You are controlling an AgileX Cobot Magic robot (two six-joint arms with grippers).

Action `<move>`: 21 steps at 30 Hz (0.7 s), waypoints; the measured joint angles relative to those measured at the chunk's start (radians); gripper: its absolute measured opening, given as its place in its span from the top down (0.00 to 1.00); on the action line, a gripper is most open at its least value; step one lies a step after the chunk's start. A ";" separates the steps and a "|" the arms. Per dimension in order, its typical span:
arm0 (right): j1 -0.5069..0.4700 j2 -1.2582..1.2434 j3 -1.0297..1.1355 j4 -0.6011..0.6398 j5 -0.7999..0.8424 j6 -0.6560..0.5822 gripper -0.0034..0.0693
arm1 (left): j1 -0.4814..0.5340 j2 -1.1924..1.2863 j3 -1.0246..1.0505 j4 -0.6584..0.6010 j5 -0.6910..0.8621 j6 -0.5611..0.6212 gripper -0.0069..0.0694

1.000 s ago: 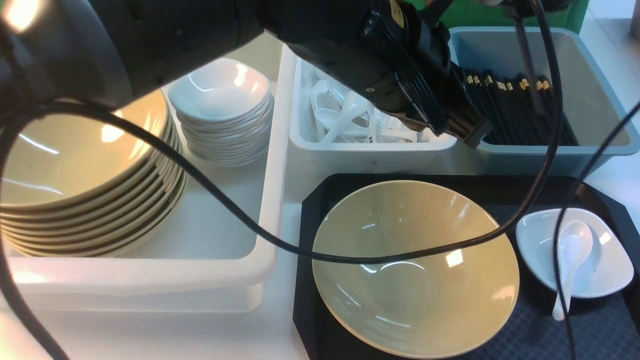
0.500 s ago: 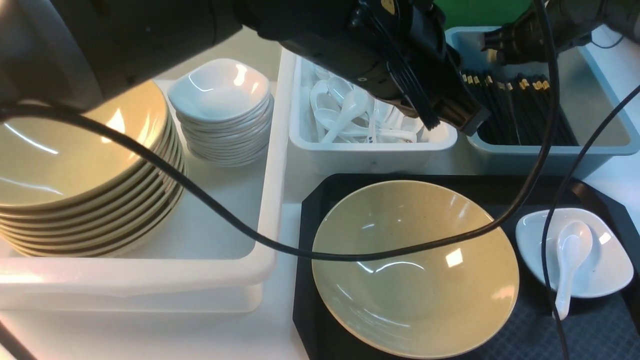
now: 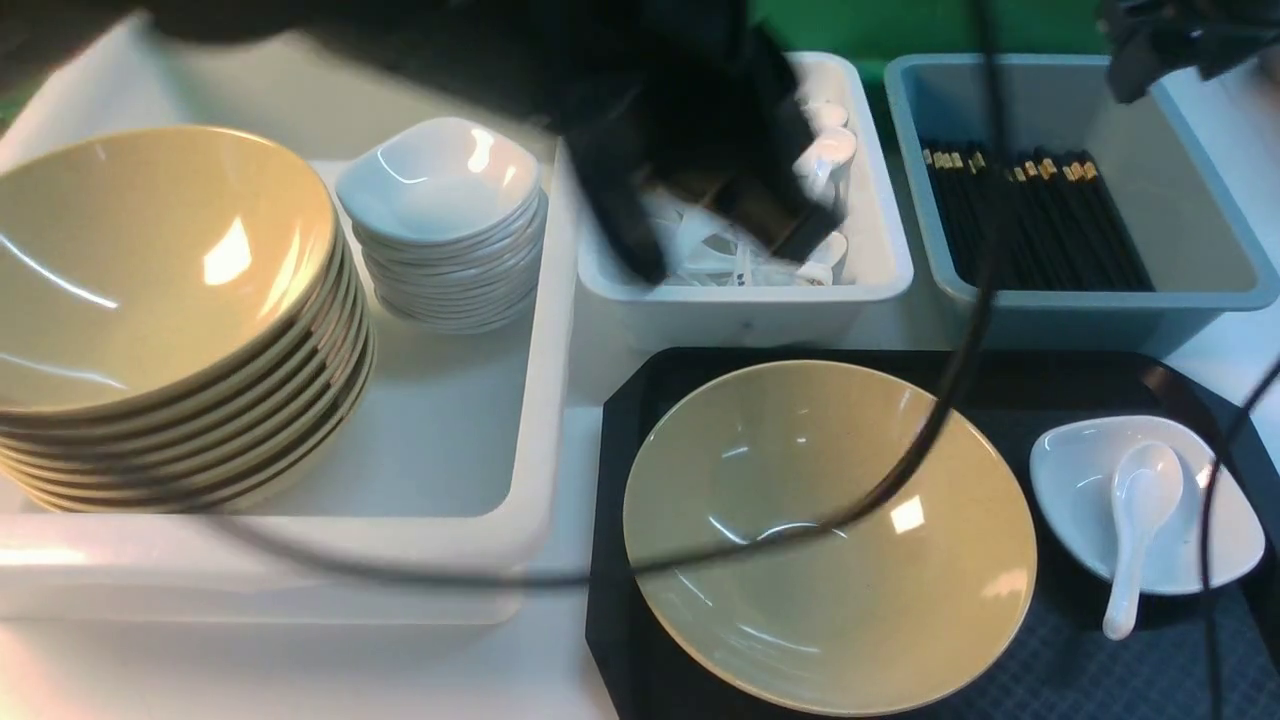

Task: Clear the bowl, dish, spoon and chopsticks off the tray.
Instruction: Use the right arm to grab the soup spoon in the middle

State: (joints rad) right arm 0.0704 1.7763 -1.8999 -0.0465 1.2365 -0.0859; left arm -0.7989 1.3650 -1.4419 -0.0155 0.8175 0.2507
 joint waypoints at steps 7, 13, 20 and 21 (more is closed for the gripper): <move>0.011 -0.335 0.430 0.027 0.006 0.005 0.30 | 0.000 -0.194 0.328 -0.009 -0.135 0.000 0.92; 0.059 -0.497 0.788 0.028 -0.093 0.080 0.30 | 0.000 -0.252 0.459 -0.085 -0.236 0.000 0.92; 0.079 -0.491 1.007 0.032 -0.289 0.232 0.30 | 0.000 -0.253 0.479 -0.141 -0.238 0.000 0.92; 0.079 -0.469 1.021 0.031 -0.342 0.275 0.30 | 0.000 -0.253 0.479 -0.148 -0.222 0.000 0.92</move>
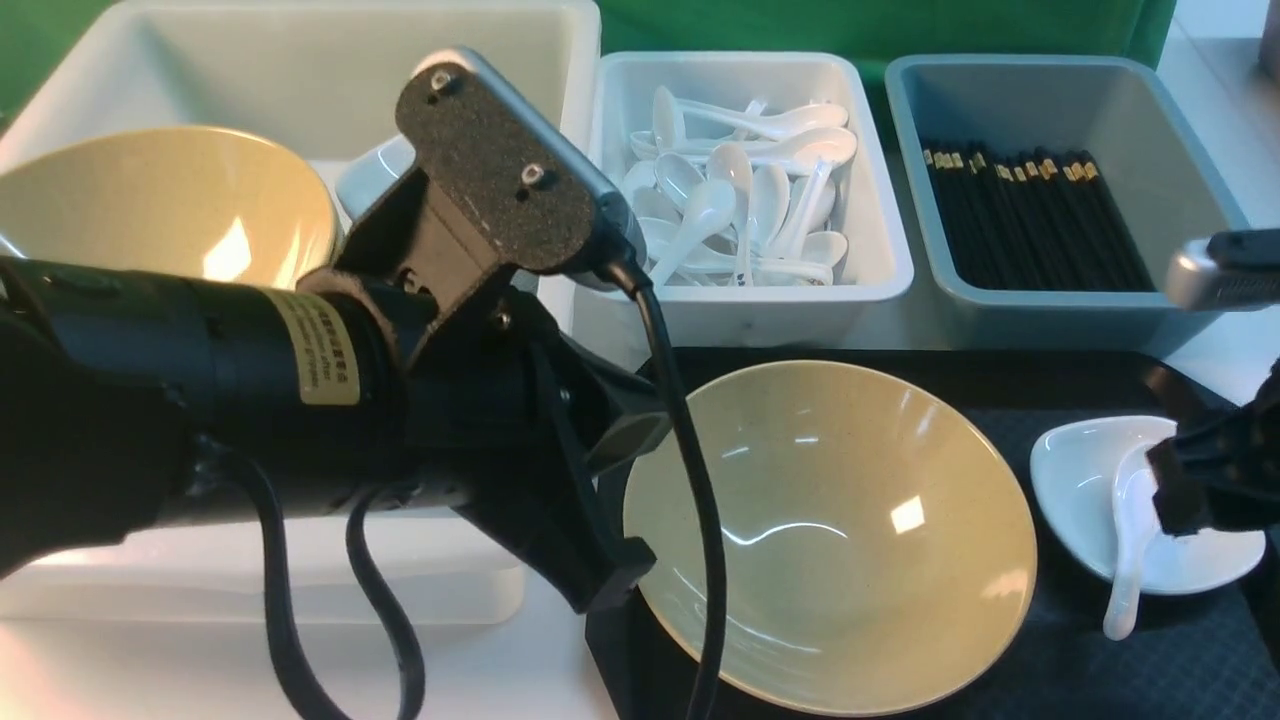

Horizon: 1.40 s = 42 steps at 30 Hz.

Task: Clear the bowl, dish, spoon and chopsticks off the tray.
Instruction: Use the right arm to grab the soup spoon in the middle

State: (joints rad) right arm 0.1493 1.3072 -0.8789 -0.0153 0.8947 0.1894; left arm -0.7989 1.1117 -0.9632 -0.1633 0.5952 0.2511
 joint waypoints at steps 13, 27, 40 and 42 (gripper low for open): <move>0.000 0.267 0.004 0.000 -0.170 0.165 0.30 | 0.000 0.000 0.001 -0.004 0.110 0.007 0.92; -0.044 0.336 -0.026 -0.002 -0.168 0.210 0.30 | 0.000 0.000 0.001 -0.003 0.119 0.075 0.92; -0.049 0.401 -0.062 0.085 -0.124 0.042 0.54 | 0.000 0.000 0.001 -0.003 0.073 0.086 0.92; -0.049 0.404 -0.072 0.095 -0.114 0.005 0.62 | 0.000 0.000 0.001 0.000 0.073 0.086 0.92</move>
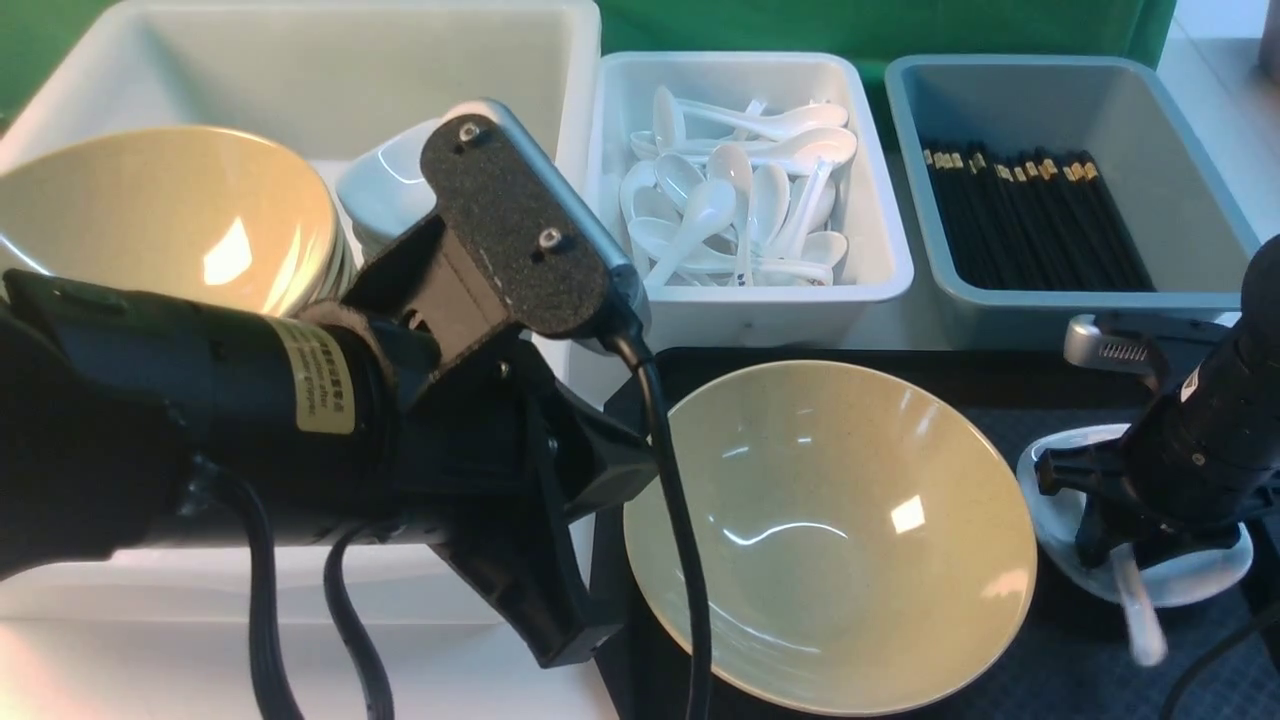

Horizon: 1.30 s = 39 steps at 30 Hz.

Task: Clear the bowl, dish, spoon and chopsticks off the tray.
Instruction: Use the right arm to grab the soup spoon in the middle, then use the right arm to put the soup spoon into the small storage box in the middle

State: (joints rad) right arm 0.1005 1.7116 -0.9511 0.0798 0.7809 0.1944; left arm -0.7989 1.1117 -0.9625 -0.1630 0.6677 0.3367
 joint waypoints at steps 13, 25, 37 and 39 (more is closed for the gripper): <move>0.034 -0.159 -0.216 0.006 0.168 -0.211 0.62 | 0.000 -0.069 0.000 0.178 0.200 -0.076 0.92; 0.204 0.014 -0.723 0.024 0.097 -0.228 0.62 | 0.053 -0.139 0.000 0.460 0.348 -0.474 0.92; 0.219 0.400 -1.131 0.125 -0.051 -0.161 0.60 | 0.113 -0.138 0.000 0.279 -0.101 -0.389 0.92; 0.219 0.464 -1.200 0.127 -0.046 -0.153 0.48 | 0.113 -0.138 0.000 0.276 -0.142 -0.394 0.92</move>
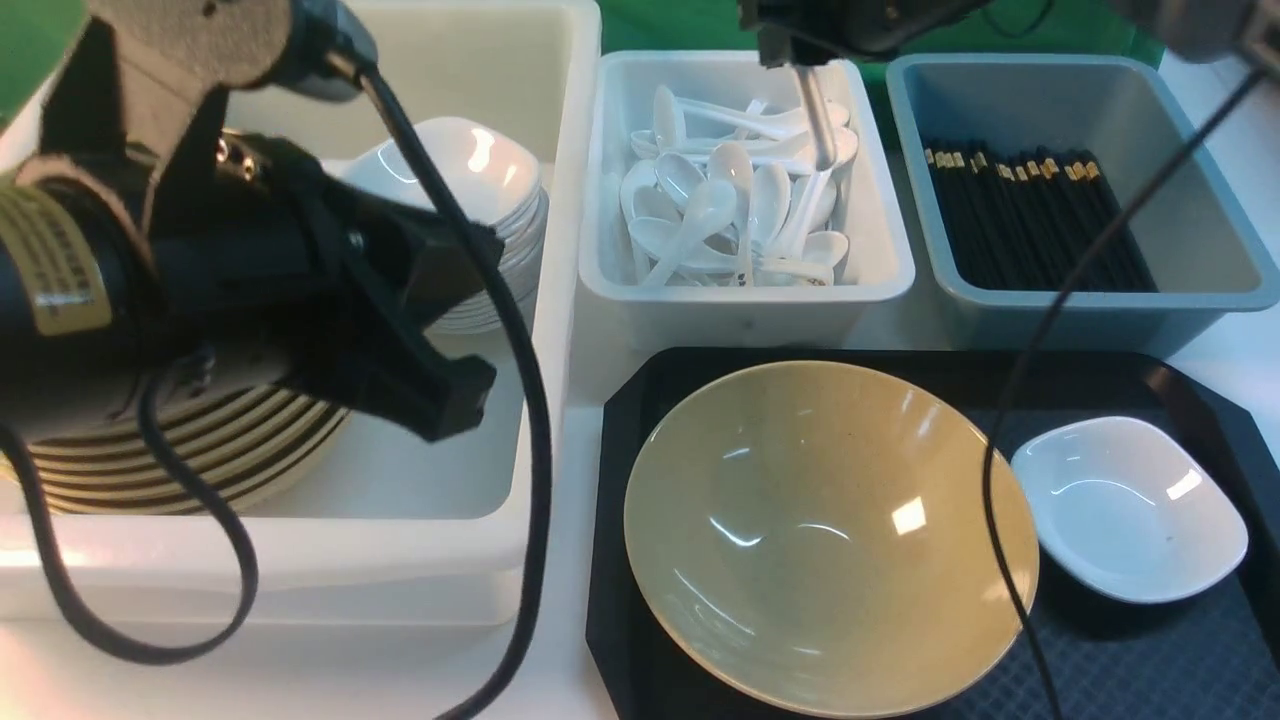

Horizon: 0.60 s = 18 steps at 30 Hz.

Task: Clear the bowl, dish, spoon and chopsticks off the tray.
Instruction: Use the right arm to put the soup spoon into the small storage box in the middle, then use the left arm to grab the yellow noodle bowl on the left

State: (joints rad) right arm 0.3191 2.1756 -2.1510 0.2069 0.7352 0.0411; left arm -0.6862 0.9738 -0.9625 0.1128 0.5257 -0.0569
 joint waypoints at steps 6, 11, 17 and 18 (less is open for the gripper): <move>-0.001 0.021 -0.091 -0.001 0.141 -0.029 0.21 | 0.000 0.038 -0.001 -0.002 0.036 -0.084 0.92; -0.001 -0.051 -0.153 -0.001 0.382 -0.190 0.17 | 0.000 0.181 -0.093 -0.028 0.185 -0.075 0.92; -0.001 -0.229 -0.069 -0.020 0.509 -0.280 0.27 | 0.003 0.405 -0.368 -0.113 0.396 0.101 0.92; -0.001 -0.273 -0.025 -0.021 0.511 -0.283 0.29 | 0.003 0.448 -0.417 -0.133 0.429 0.128 0.92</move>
State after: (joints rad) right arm 0.3181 1.9028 -2.1764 0.1862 1.2465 -0.2415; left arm -0.6830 1.4215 -1.3798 -0.0198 0.9543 0.0710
